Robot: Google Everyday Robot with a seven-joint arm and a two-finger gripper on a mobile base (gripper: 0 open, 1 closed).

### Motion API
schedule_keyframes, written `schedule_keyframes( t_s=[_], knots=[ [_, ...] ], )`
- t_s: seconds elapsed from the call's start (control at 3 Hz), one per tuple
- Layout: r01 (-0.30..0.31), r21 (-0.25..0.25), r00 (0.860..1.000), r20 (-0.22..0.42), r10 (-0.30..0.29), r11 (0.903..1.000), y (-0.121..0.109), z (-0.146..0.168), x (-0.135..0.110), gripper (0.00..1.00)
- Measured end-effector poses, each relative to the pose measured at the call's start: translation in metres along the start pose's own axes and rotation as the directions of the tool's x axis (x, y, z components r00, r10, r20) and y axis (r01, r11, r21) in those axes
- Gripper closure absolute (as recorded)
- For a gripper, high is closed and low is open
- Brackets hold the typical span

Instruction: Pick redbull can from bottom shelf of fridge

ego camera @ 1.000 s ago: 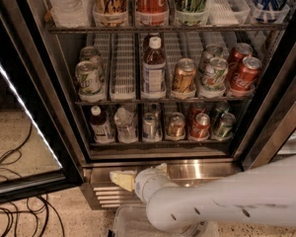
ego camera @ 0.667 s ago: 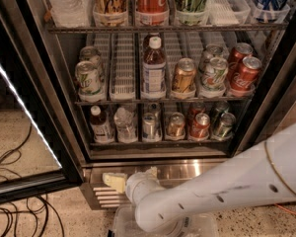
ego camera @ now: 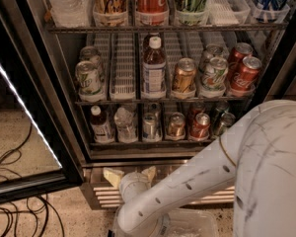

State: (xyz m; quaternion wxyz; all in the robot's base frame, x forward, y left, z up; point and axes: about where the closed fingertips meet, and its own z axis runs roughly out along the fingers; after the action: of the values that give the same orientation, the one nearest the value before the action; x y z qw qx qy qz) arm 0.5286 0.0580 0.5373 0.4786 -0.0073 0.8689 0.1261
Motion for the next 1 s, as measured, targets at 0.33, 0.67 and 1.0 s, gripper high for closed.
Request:
schedule_keyframes(
  t_s=[0.33, 0.67, 1.0],
  knots=[
    [-0.004, 0.044, 0.998, 0.07, 0.0, 0.999, -0.012, -0.001, -0.018, 0.0],
    [-0.037, 0.049, 0.996, 0.083, 0.033, 0.9981, -0.016, 0.004, -0.018, 0.0],
    [-0.057, 0.096, 0.99, 0.136, 0.043, 0.9938, -0.028, 0.003, -0.03, 0.0]
  ],
)
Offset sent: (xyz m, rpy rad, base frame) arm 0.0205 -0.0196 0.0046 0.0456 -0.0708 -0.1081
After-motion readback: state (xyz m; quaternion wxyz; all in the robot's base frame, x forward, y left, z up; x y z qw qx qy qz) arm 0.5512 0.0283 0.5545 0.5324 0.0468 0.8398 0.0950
